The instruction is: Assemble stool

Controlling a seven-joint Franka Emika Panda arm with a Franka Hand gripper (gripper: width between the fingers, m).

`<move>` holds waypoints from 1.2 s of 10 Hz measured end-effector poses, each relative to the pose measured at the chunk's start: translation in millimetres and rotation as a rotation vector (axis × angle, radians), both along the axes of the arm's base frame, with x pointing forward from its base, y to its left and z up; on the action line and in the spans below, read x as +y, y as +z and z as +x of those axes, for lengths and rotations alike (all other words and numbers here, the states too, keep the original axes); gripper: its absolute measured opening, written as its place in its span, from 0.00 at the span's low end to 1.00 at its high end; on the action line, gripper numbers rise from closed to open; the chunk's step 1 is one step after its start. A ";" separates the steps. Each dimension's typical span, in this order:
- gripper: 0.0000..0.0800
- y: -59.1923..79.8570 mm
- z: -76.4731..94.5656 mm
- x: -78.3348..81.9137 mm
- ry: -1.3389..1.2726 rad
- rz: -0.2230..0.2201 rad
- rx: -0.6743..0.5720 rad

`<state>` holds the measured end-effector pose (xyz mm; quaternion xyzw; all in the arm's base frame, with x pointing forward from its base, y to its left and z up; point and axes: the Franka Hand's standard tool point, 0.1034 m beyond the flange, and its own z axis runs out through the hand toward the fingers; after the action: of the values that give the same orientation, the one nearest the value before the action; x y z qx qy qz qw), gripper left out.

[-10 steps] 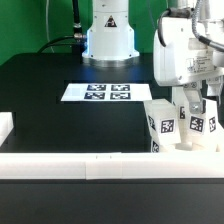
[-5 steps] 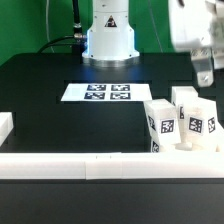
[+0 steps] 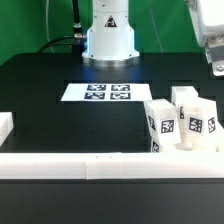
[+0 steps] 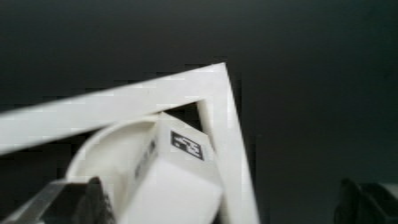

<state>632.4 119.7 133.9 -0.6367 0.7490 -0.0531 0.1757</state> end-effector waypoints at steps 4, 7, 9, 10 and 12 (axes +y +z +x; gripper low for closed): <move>0.81 -4.4 0.4 -13.1 0.550 -0.199 -0.056; 0.81 -4.6 2.7 -20.6 0.761 -0.285 -0.066; 0.81 -4.8 3.1 -23.9 0.871 -0.332 -0.071; 0.81 -4.8 3.4 -25.5 0.922 -0.353 -0.074; 0.81 -3.8 5.6 -30.2 1.297 -0.494 -0.088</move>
Offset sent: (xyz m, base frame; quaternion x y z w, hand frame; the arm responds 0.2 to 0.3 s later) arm 0.0041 0.0095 -0.0103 -0.0451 -0.0600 -0.3963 0.9150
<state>637.9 89.5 130.2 -0.9742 0.1757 -0.1319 0.0521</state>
